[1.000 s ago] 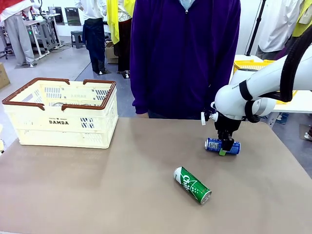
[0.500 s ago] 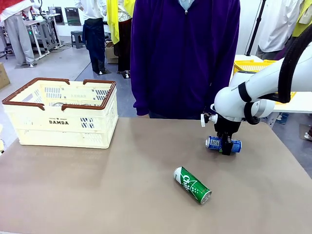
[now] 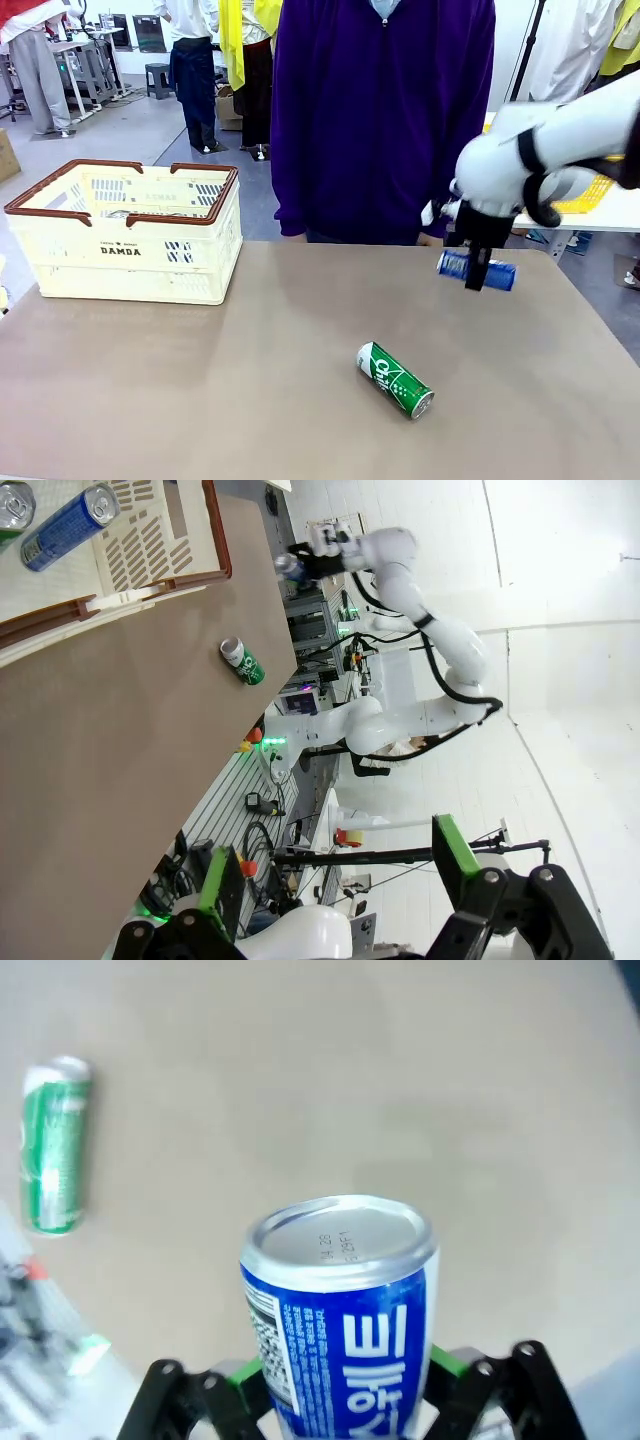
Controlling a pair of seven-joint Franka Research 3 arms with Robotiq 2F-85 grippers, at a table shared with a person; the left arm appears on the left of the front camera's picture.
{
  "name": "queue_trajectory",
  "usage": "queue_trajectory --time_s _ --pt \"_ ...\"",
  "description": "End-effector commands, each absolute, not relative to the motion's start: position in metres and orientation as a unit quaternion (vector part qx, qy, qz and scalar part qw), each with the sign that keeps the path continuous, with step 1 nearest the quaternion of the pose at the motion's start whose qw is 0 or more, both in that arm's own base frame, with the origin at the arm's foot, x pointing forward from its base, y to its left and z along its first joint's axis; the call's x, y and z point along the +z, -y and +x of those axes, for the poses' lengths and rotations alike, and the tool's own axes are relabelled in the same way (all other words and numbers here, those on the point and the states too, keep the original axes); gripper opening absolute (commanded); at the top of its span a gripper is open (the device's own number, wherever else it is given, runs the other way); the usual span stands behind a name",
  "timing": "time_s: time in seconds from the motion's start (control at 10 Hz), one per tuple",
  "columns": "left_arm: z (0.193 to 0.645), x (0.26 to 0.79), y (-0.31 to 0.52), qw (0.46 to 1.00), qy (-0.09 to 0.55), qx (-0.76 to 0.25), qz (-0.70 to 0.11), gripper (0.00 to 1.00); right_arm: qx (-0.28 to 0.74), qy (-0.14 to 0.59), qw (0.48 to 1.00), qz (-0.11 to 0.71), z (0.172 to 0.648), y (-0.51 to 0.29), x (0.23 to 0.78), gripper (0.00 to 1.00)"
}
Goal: Place the drinks into the Shopping basket.
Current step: Pick up one drink and place it into the Shopping basket.
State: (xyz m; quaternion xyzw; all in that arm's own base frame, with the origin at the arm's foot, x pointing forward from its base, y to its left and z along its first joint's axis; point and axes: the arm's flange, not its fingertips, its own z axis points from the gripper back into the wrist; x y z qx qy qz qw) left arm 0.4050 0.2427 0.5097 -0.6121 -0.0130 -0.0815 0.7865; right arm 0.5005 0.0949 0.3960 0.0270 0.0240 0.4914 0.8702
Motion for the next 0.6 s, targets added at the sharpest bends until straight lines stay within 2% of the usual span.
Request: queue_trajectory --time_s 0.0,0.2,0.3,0.5 --pt "0.402 0.515 -0.249 0.786 0.009 -0.080 -0.613 1.00 0.368 -0.013 0.929 0.024 0.429 -0.108 0.472 0.00" --pt "0.402 0.515 -0.249 0.786 0.009 -0.080 -0.613 1.00 0.307 0.074 0.949 -0.013 0.386 -0.115 0.491 0.00" --pt "0.402 0.515 -0.249 0.786 0.009 -0.080 -0.613 1.00 0.380 -0.007 0.925 0.022 0.431 -0.102 0.481 0.00" --pt "0.402 0.515 -0.249 0.786 0.009 -0.080 -0.613 1.00 0.380 -0.007 0.925 0.022 0.431 -0.102 0.481 0.00"
